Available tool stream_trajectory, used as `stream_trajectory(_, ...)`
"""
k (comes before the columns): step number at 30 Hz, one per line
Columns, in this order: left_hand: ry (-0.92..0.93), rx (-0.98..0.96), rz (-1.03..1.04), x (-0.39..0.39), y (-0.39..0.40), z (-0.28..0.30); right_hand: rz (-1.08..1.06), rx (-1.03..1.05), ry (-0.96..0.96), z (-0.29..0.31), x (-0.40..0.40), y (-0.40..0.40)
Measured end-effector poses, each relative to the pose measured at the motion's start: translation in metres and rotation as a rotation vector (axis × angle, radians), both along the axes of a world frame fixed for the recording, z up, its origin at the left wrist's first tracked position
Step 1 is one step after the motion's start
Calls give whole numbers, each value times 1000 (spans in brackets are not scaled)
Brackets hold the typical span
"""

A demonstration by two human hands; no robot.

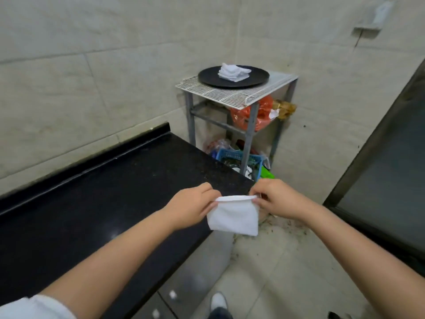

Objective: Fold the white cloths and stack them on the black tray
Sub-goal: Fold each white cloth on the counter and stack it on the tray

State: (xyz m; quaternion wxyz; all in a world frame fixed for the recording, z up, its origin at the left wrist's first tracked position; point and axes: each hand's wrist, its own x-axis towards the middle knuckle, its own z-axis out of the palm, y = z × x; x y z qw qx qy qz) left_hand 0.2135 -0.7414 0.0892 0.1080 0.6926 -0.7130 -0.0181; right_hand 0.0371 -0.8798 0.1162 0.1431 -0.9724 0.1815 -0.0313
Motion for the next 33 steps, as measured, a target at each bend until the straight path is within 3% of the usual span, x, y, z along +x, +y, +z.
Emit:
stream_trajectory(4, 15, -64, -30, 30, -91, 19, -41, -47, -43, 29, 27, -87)
stream_trajectory(11, 119, -200, 135, 90, -259, 100, -169, 45, -121, 115, 99, -246)
stream_trajectory(18, 357, -306, 314, 142, -392, 149, -196, 354, -253, 155, 172, -395)
stream_trajectory(21, 422, -328, 422, 161, -451, 160, -131, 230, -257, 162, 210, -462)
stream_trajectory(24, 279, -423, 568, 178, -509, 173, -57, 27, -361, 166, 249, -527)
stream_trajectory(28, 147, -521, 752, 197, -571, 177, 65, -14, -512, 159, 298, -594)
stream_trajectory(33, 78, -303, 878, 210, -619, 136, 245, -32, -354, 108, 343, -654)
